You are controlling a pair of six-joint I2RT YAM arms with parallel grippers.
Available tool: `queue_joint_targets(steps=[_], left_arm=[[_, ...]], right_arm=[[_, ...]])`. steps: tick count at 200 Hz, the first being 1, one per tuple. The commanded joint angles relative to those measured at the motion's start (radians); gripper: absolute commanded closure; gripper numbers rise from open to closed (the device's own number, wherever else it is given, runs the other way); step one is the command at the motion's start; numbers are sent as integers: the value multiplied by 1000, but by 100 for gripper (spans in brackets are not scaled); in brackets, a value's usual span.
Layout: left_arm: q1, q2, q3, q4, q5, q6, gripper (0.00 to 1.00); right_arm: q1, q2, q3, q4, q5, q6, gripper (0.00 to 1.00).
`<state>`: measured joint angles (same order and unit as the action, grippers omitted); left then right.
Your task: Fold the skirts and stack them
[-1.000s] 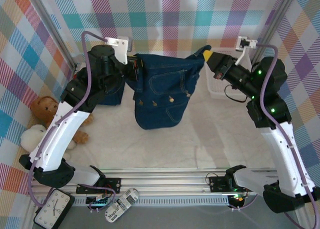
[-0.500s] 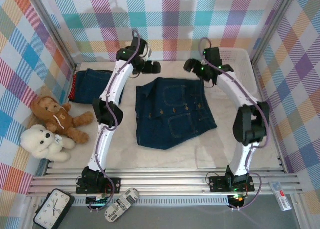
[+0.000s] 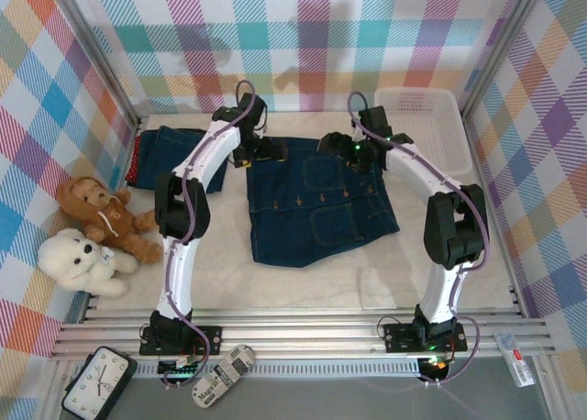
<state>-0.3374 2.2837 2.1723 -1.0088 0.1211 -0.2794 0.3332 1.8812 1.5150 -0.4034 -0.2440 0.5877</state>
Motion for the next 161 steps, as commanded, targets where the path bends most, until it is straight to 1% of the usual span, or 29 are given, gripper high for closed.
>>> queue_joint_targets(steps=[1, 16, 37, 54, 65, 90, 108, 125, 134, 146, 161], left_arm=[[10, 63, 43, 23, -112, -42, 0], [28, 103, 79, 41, -123, -49, 4], [54, 176, 162, 59, -107, -25, 15], [71, 227, 224, 69, -124, -5, 25], [80, 251, 249, 81, -137, 4, 28], [93, 270, 261, 112, -159, 28, 28], [97, 270, 259, 119, -183, 52, 22], [101, 273, 255, 135, -157, 78, 23], [105, 279, 255, 146, -117, 89, 26], [107, 292, 262, 159, -75, 95, 34], [107, 316, 291, 156, -55, 97, 44]], right_arm=[[28, 29, -39, 24, -17, 33, 1], [36, 35, -71, 37, -25, 55, 1], [50, 42, -115, 69, -49, 79, 1], [61, 50, -142, 86, -49, 81, 1], [62, 58, -150, 85, -48, 83, 1], [63, 68, -159, 84, -48, 90, 1], [63, 72, -156, 78, -42, 90, 1], [63, 75, -154, 68, -35, 87, 1], [63, 73, -154, 67, -32, 87, 1], [63, 73, -153, 61, -28, 86, 1], [63, 71, -152, 57, -25, 83, 1]])
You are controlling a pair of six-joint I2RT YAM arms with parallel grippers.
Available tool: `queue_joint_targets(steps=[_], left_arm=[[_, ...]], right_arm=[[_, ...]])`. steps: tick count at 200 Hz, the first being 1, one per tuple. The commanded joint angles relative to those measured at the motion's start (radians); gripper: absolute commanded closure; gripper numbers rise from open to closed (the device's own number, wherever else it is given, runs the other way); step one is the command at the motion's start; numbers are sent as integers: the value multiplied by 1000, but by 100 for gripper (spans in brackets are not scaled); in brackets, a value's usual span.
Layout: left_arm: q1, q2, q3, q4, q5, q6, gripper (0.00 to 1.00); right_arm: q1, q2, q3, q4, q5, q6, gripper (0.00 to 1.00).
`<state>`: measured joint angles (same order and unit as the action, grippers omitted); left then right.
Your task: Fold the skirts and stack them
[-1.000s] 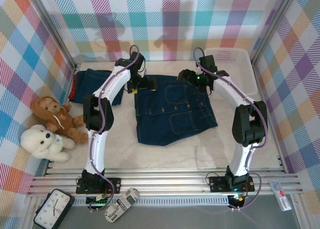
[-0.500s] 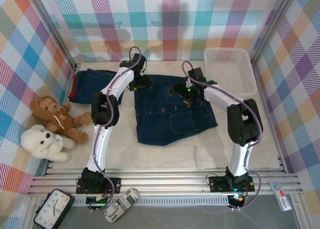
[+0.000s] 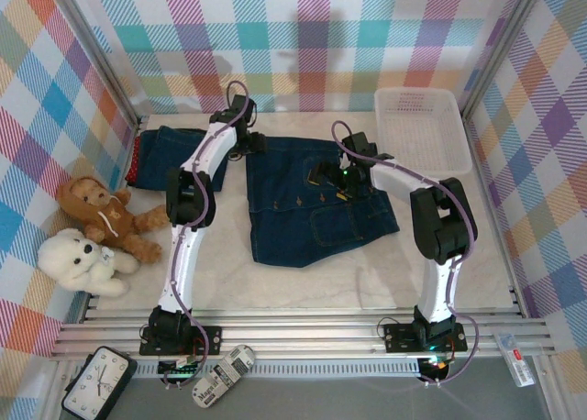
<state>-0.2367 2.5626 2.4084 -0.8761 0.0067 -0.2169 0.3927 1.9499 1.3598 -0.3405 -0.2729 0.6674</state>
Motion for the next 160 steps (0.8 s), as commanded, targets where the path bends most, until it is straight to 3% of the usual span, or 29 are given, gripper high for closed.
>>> queue_joint_targets(steps=[1, 20, 45, 75, 115, 138, 160], left_arm=[[7, 40, 57, 23, 59, 34, 44], [8, 79, 124, 0, 67, 33, 58], [10, 77, 166, -14, 77, 30, 100], [8, -71, 112, -6, 71, 16, 100], [2, -359, -89, 142, 84, -12, 100], [3, -325, -19, 139, 58, -5, 100], [9, -145, 165, 66, 1, -5, 100]], right_arm=[[3, 2, 4, -6, 5, 4, 1], [2, -1, 6, -10, 9, 2, 1], [3, -9, 10, -20, 12, -5, 1], [3, -77, -17, -42, 54, -28, 1], [2, -223, -141, -7, 174, -41, 1], [-1, -240, -171, 9, 208, -46, 1], [-1, -211, -155, 6, 197, -42, 1]])
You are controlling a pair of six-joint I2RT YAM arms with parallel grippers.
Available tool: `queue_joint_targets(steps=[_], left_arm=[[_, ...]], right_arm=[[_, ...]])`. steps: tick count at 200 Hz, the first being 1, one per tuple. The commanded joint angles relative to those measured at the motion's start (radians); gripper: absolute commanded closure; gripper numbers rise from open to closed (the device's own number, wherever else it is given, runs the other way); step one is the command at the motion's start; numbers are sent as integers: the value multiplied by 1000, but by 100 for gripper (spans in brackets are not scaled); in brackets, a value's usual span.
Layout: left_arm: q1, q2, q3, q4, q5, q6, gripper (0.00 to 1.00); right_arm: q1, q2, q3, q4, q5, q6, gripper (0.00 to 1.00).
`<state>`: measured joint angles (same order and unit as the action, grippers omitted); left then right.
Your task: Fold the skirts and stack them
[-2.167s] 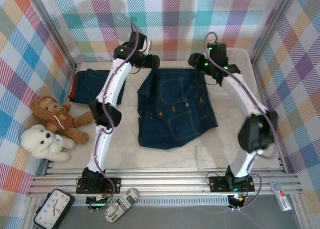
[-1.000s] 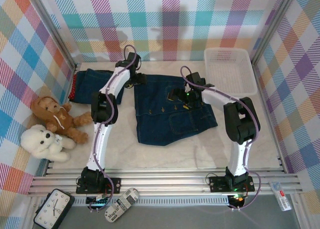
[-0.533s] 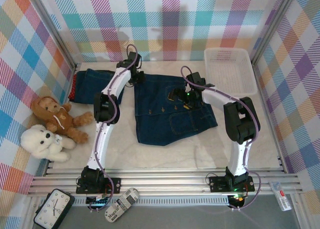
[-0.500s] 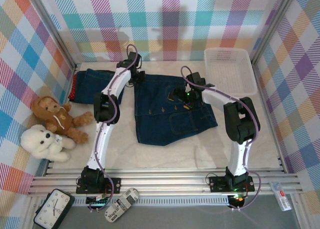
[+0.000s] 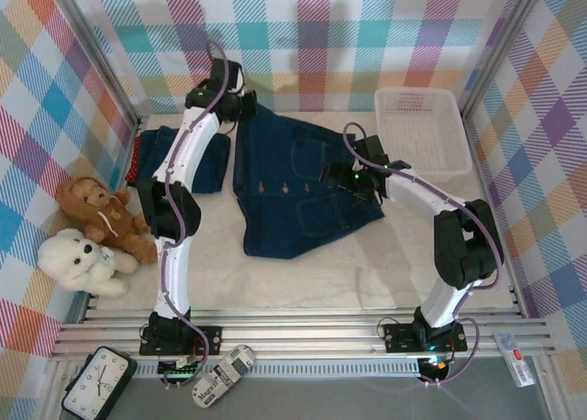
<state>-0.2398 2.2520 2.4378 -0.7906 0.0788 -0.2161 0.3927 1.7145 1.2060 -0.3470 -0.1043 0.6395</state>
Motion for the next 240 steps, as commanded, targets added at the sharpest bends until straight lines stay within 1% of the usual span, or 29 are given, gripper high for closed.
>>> queue_joint_targets(steps=[1, 8, 14, 20, 25, 28, 32, 36, 44, 62, 80, 95, 103, 125, 143, 153, 178, 192, 204, 214, 228, 240], left_arm=[[13, 176, 151, -26, -74, -7, 100], [16, 250, 243, -70, -87, -16, 98], [20, 301, 323, -106, -94, -26, 93], [25, 349, 384, -134, -96, -37, 77], [29, 379, 423, -150, -99, -47, 53], [32, 387, 437, -157, -100, -56, 41], [34, 392, 441, -161, -103, -66, 29], [37, 388, 437, -162, -101, -73, 22], [39, 364, 406, -154, -97, -81, 13], [39, 255, 266, -109, -77, -81, 1], [38, 148, 145, -104, -52, -89, 0], [37, 68, 56, -116, -23, -114, 0], [37, 21, -13, -108, -16, -131, 0], [34, -161, -301, -7, 10, -174, 0], [20, -317, -549, 94, 38, -167, 0], [2, -396, -680, 127, 23, -134, 0], [-69, -553, -939, 151, -45, -69, 0], [-125, -616, -1049, 164, -59, -34, 0], [-179, -653, -1146, 168, -99, -7, 0], [-224, -670, -1213, 176, -136, 18, 0], [-290, -666, -1273, 173, -211, 50, 1], [-341, -637, -1296, 177, -280, 58, 1]], right_arm=[[-2, 26, 0, 12, 27, -13, 1], [-1, 30, 7, 9, 23, -12, 1], [-1, 31, 9, 8, 20, -9, 1], [-2, 25, 6, 10, 19, -9, 1], [-1, 16, 2, 13, 18, -13, 1], [-1, 12, -1, 14, 17, -13, 1], [-2, 6, -6, 17, 17, -16, 1], [-1, -2, -10, 17, 16, -20, 1], [-2, -13, -18, 14, 16, -30, 1], [-1, -24, -33, -6, 28, -20, 1], [-1, -9, -41, -26, 46, 34, 1], [-2, 9, -56, -12, 51, 114, 0], [-2, 20, -68, 7, 58, 151, 2], [0, 56, -78, 80, 41, 219, 9], [0, 97, -46, 101, 23, 240, 14], [0, 115, -32, 110, 22, 246, 17], [0, 157, -11, 122, 39, 263, 27], [0, 176, -7, 139, 51, 272, 36], [0, 187, -5, 164, 59, 270, 45], [0, 186, -4, 184, 60, 264, 56], [0, 169, -4, 207, 63, 261, 77], [0, 144, -5, 214, 59, 259, 89]])
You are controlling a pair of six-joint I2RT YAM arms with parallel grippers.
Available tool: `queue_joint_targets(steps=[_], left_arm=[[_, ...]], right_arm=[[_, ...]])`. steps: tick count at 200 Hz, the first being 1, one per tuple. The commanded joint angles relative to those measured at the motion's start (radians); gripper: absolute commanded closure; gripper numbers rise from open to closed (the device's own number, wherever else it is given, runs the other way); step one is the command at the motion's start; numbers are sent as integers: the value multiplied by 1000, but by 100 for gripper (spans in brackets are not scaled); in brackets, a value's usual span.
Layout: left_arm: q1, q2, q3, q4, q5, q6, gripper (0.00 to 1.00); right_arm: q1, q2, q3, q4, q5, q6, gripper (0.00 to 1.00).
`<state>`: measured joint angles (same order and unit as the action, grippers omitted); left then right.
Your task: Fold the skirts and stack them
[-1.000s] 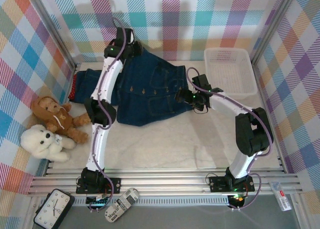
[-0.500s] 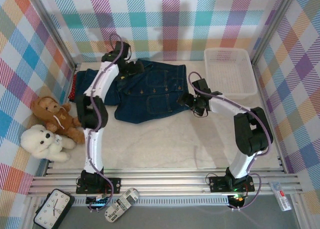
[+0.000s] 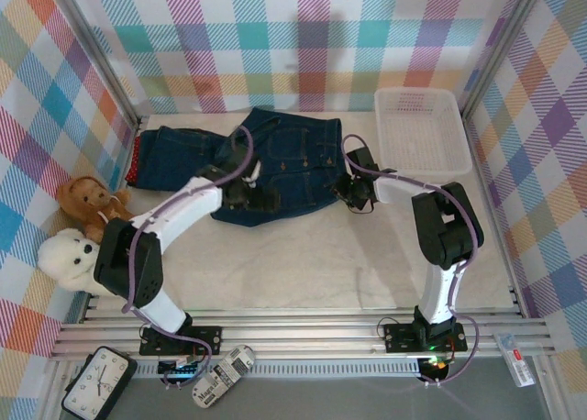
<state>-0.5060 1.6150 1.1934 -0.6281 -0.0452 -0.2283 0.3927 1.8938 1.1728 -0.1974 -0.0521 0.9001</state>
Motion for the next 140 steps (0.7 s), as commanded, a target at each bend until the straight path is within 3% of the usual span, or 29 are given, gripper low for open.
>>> queue_joint_targets(steps=[1, 18, 57, 71, 83, 99, 116, 140], left_arm=[[-78, 2, -52, 15, -164, 69, 1], [-118, 68, -41, 31, -216, 56, 1], [-162, 235, 54, 29, -526, 27, 6], [-157, 241, 60, 2, -635, 28, 16], [-147, 190, 55, -35, -700, 5, 31], [-125, 42, 2, -37, -692, -32, 47], [-106, -102, -81, 7, -561, -20, 47], [-107, -174, -111, -84, -529, -98, 46]], right_arm=[[0, -37, 28, 65, 6, -2, 90], [0, -96, 19, 59, -3, 7, 100], [-3, -315, -58, 12, 18, 30, 100], [-18, -393, -101, -32, 24, 26, 100], [-40, -444, -146, -71, 6, 24, 100], [-68, -482, -217, -134, -5, 2, 100], [-92, -493, -289, -182, -28, -31, 100], [-96, -517, -355, -222, -51, -62, 100]])
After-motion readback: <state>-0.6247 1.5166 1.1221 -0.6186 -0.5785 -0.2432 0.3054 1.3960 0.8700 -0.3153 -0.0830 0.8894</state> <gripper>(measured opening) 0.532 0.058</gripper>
